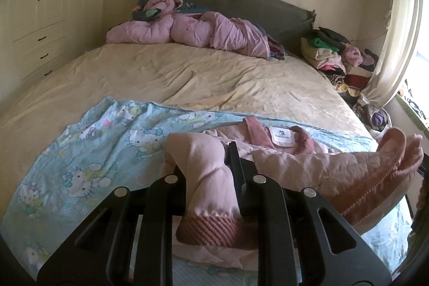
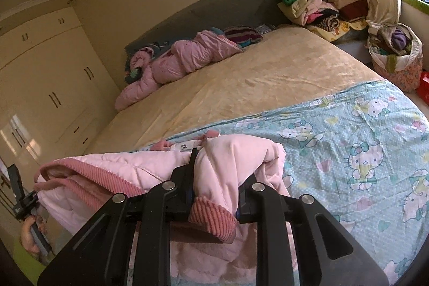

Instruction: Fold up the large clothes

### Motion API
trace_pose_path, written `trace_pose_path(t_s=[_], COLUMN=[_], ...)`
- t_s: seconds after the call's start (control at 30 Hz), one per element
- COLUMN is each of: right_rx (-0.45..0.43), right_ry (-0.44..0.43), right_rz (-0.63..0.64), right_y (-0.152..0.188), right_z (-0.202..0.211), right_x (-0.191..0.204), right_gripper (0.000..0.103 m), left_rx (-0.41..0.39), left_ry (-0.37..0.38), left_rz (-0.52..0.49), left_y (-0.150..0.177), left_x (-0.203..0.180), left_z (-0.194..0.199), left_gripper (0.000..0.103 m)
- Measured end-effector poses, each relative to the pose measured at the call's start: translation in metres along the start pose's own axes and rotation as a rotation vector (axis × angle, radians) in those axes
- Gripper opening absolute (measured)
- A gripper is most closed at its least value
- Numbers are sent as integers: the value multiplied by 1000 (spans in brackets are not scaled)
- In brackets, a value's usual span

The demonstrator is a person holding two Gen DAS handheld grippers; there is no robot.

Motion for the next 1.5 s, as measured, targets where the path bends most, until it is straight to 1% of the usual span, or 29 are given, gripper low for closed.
trace_pose_path(t_s=[0.27,0.4,0.5,0.6,0.63,0.7,0.73,0.77,0.87,0.93,1.03,1.1,1.17,1.2,1.27,1.3,1.4,1.47,1.5], right_rx=[30,55,69,87,88,75,48,21,-6,2,55,138,197,239,287,295,289,288,287], right_ry=[38,35,27,-14,-19,-28,-6,6,11,10,4,9,26,41,61,80,93,86,79], right_rz=[-10,-70,-108,-172,-182,-191,-185,-180,-137,-72,48,135,189,205,201,197,185,173,172], right_y=[-2,-4,-5,-6,-7,-9,-10,-10,-4,8,36,61,82,93,106,111,114,113,111], right_z=[-25,-39,-46,-52,-51,-47,-41,-35,-24,-21,-30,-47,-62,-73,-87,-94,-102,-102,-101], right_x=[-3,-13,-18,-26,-27,-27,-26,-24,-13,0,23,39,49,51,51,50,48,46,46], right_gripper=[21,23,27,42,53,70,89,95,95,95,95,95,95,94,94,95,95,95,95], left_rx=[37,58,73,86,91,95,97,97,100,104,107,105,103,97,84,67,37,15,1], left_ry=[-22,-30,-33,-35,-36,-34,-34,-34,-28,-24,-24,-23,-17,-7,24,42,54,67,72], left_rz=[-10,-14,-17,-20,-18,-14,-13,-14,-9,-9,-8,-4,3,13,27,31,10,2,1], left_y=[1,4,6,8,9,9,9,10,10,11,11,11,11,10,9,8,5,4,4], left_x=[2,4,4,4,5,5,5,5,5,4,1,1,1,1,1,0,-7,-10,-11], left_z=[-24,-38,-48,-57,-60,-64,-66,-68,-71,-75,-80,-82,-82,-81,-77,-73,-63,-55,-50], left_gripper=[13,13,13,13,13,13,13,13,14,15,16,16,20,24,43,56,65,74,80])
Point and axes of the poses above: each gripper's, at about its wrist camera, not at the fingertips, and z roughly against the way its jaws point, x to its left, y to its underside, the point moved 3 cm from there along -z, roughly the way its jaws point, and after that the axes turned 5 degrees about -z, right-handed, at the moved point
